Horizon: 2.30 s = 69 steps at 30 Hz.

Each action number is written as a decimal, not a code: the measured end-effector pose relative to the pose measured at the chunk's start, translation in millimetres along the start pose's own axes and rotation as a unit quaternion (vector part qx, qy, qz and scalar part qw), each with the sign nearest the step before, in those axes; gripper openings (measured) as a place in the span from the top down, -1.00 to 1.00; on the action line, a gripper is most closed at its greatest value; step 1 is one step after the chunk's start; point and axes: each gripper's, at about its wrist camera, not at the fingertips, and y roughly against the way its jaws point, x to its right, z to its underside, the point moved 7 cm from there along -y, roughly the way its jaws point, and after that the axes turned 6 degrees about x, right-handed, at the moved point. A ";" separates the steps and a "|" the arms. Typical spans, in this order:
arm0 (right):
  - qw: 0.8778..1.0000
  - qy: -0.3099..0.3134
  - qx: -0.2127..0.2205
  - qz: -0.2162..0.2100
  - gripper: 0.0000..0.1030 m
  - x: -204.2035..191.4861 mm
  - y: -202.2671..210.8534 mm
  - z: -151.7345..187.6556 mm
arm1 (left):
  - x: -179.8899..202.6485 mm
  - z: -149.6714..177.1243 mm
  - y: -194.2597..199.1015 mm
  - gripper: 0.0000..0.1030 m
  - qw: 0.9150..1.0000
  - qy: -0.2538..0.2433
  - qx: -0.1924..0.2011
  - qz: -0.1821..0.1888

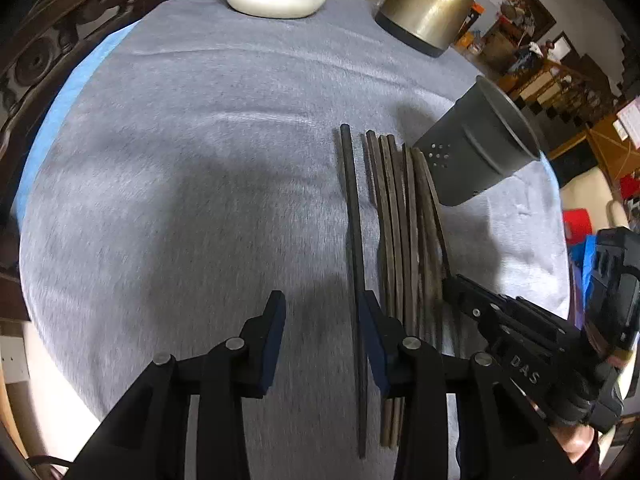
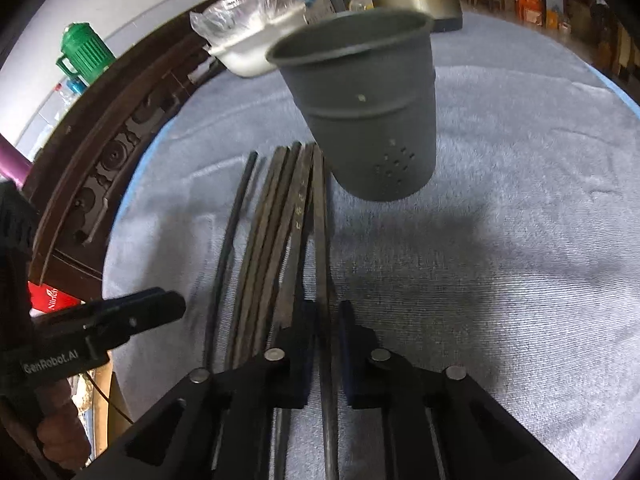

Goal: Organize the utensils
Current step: 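Grasp one dark chopstick with the left tool while the right tool grasps another, then lift the chopsticks and lower them into the grey cup while the right tool does likewise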

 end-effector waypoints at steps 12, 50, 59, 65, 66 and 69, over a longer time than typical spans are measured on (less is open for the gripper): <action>1.000 -0.017 -0.013 0.003 0.85 13.9 27.3 18.8 | 18.3 -13.3 -16.6 0.45 1.000 -0.008 -0.021 0.008; 0.997 0.079 -0.009 -0.019 0.87 -13.9 35.6 -0.5 | -20.9 -36.9 27.2 0.87 0.999 0.010 -0.031 0.028; 0.990 0.073 0.090 -0.079 0.87 -23.3 93.6 -18.4 | -9.9 -47.3 110.1 0.87 0.997 0.013 0.060 0.053; 0.968 0.029 0.212 -0.134 0.87 -25.2 139.5 -62.8 | 20.2 -73.7 186.0 0.87 0.983 0.004 0.163 0.081; 0.962 0.022 0.234 -0.140 0.87 -23.2 146.7 -71.6 | 25.8 -83.4 201.1 0.87 0.979 0.004 0.185 0.086; 0.942 0.002 0.300 -0.151 0.87 -20.7 164.3 -98.9 | 41.8 -105.7 223.7 0.87 0.968 0.007 0.230 0.096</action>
